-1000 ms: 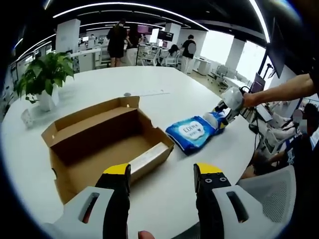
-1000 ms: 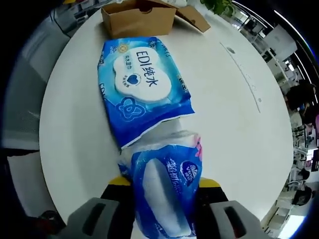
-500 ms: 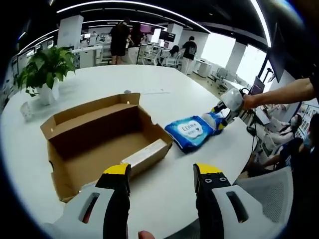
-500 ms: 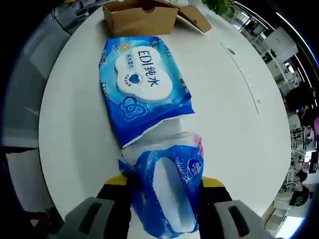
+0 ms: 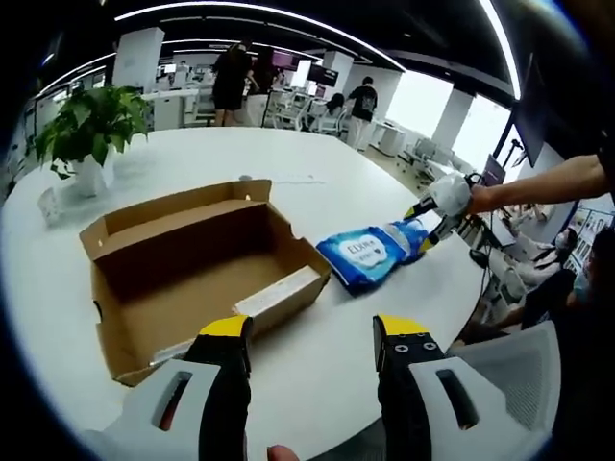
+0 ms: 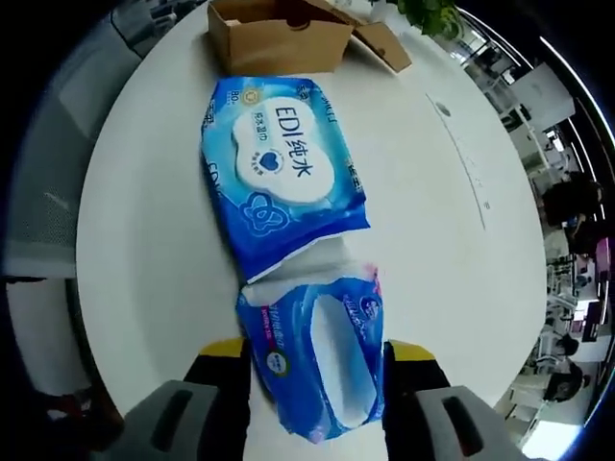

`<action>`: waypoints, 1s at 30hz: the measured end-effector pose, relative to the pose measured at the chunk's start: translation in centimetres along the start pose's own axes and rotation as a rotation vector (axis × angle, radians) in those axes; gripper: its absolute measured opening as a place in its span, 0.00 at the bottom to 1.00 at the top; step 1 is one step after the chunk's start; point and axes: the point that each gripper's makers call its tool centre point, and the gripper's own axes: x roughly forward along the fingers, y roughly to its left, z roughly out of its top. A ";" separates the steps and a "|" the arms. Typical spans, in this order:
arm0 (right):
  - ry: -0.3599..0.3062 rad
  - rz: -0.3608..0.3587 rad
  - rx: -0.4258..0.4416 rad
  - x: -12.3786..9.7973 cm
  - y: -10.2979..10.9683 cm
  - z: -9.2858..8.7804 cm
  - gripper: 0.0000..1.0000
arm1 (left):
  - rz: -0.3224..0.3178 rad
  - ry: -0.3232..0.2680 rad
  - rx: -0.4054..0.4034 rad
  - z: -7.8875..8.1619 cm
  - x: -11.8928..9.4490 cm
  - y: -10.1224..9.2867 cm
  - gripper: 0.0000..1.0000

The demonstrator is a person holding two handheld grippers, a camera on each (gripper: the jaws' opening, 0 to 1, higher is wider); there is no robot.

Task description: Operate the shoe box by opening the lid, removing the specified soft item, and placing it in the target area until the item is outside and the box remains undamaged.

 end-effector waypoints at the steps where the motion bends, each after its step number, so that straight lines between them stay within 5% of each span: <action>1: 0.001 -0.006 0.002 -0.3 0.0 0.1 0.53 | -0.004 -0.001 -0.001 0.0 0.1 0.0 0.52; 15: 0.019 -0.096 0.101 -4.6 0.5 0.7 0.54 | -0.085 -0.027 0.023 0.6 0.2 0.3 0.52; 30: -0.060 -0.186 0.390 -7.4 0.6 2.0 0.54 | -0.128 -0.033 0.061 0.7 -1.1 1.4 0.52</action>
